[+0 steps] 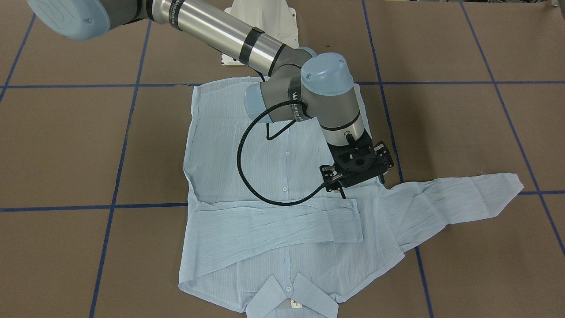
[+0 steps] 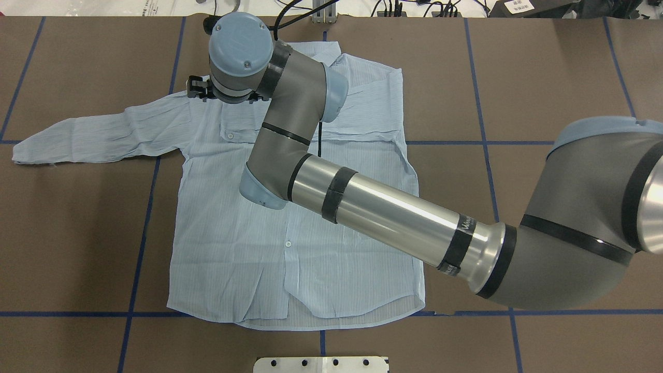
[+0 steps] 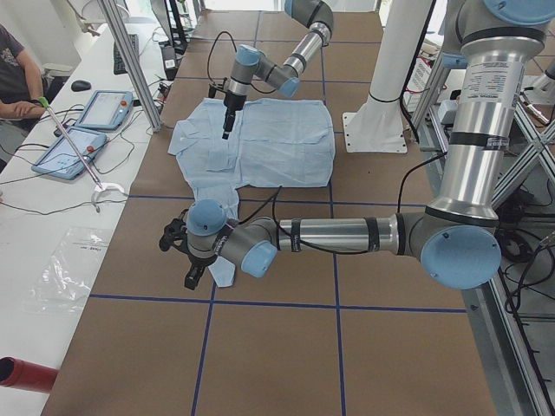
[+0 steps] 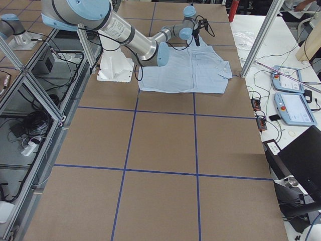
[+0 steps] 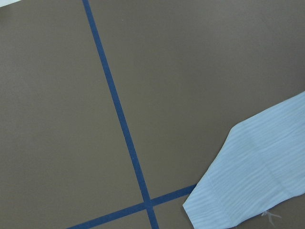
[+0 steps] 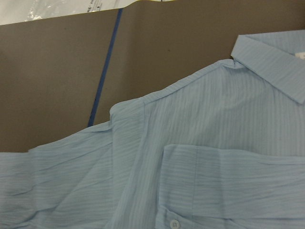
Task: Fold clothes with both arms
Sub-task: 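Lift the sleeve with the right gripper and fold it across the shirt front, then release the sleeve and raise the right gripper near the collar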
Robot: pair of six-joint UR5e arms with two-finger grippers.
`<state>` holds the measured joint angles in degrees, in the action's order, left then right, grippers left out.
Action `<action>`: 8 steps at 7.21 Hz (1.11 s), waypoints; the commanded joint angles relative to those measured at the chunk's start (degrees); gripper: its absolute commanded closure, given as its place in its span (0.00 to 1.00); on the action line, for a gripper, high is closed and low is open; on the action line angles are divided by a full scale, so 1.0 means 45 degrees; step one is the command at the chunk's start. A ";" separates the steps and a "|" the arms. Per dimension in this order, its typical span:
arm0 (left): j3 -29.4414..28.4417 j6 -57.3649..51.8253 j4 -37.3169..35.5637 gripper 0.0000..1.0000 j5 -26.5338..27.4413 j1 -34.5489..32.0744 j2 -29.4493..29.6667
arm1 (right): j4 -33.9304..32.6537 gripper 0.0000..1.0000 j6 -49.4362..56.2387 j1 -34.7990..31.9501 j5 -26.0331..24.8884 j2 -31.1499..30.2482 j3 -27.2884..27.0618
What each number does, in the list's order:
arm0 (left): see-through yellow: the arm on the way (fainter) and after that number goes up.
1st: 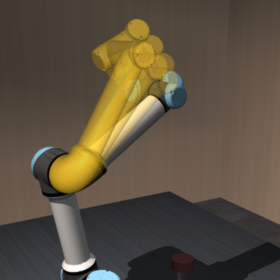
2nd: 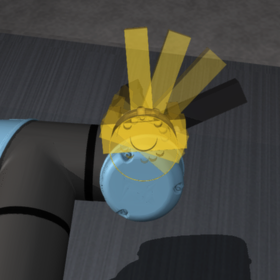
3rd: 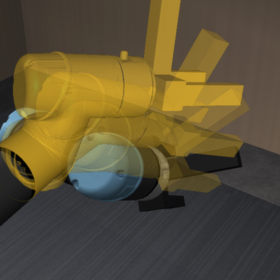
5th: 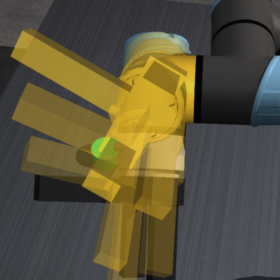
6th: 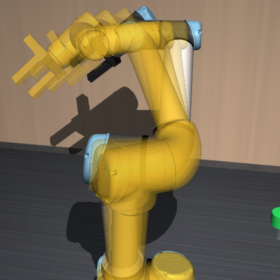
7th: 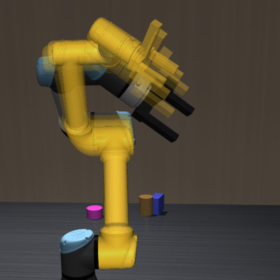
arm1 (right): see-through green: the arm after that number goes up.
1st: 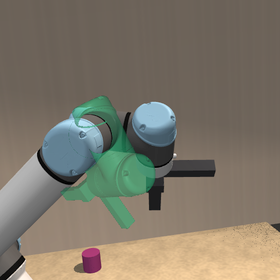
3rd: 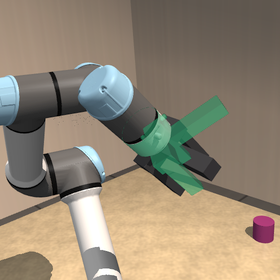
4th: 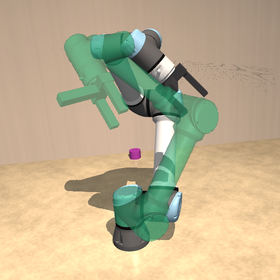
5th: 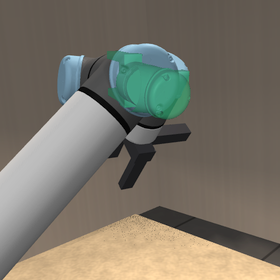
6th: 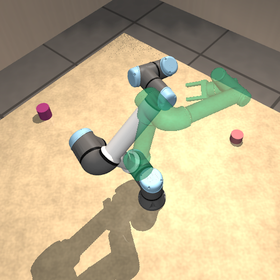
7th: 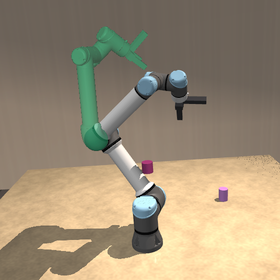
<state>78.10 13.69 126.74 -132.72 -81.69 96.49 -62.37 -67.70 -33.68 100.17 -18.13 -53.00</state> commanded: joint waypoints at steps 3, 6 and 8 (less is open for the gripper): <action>-0.0111 0.7882 0.4566 0.05 0.3057 0.3301 -0.1363 | -0.6523 0.00 0.2125 -0.1477 0.1509 -0.3269 -0.5636; -0.0713 0.8228 0.4590 0.14 0.4279 0.4090 -0.1288 | -0.6589 0.00 0.2871 -0.2239 0.2289 -0.4679 -0.6833; -0.1163 0.8228 0.4571 0.16 0.4978 0.4596 -0.1170 | -0.6589 0.00 0.3187 -0.2534 0.2623 -0.5673 -0.7807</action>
<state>74.00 50.66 147.37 -112.36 -62.56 90.95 -91.98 -54.43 -44.37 111.31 -41.13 -85.55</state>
